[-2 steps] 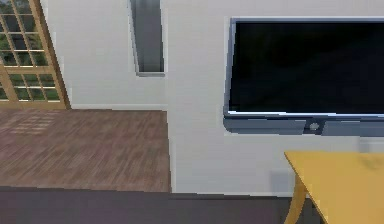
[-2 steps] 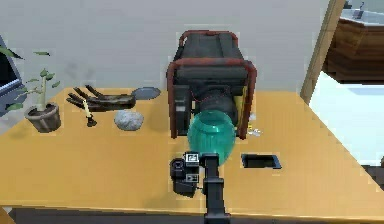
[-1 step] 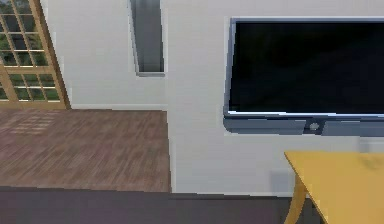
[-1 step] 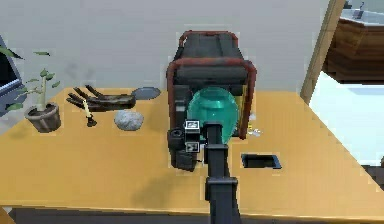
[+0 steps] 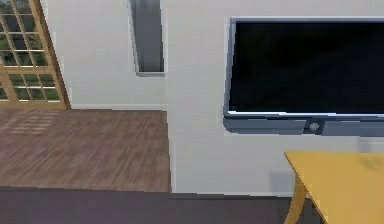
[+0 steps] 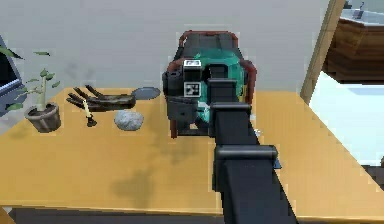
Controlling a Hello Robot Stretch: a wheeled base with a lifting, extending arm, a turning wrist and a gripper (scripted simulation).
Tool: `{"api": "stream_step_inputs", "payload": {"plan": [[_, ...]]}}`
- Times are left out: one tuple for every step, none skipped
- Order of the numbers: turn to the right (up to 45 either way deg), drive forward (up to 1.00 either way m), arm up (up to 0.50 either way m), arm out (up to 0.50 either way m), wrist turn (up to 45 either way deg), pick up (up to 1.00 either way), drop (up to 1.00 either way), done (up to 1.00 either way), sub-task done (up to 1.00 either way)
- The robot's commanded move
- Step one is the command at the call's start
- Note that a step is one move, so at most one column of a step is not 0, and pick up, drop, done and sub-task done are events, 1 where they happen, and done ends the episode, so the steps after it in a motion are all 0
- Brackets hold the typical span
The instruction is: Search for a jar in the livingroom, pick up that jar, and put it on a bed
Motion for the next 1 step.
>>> {"api": "stream_step_inputs", "payload": {"plan": [[0.0, 0.0, 0.0, 0.0, -45.0, 0.0, 0.0, 0.0, 0.0]]}}
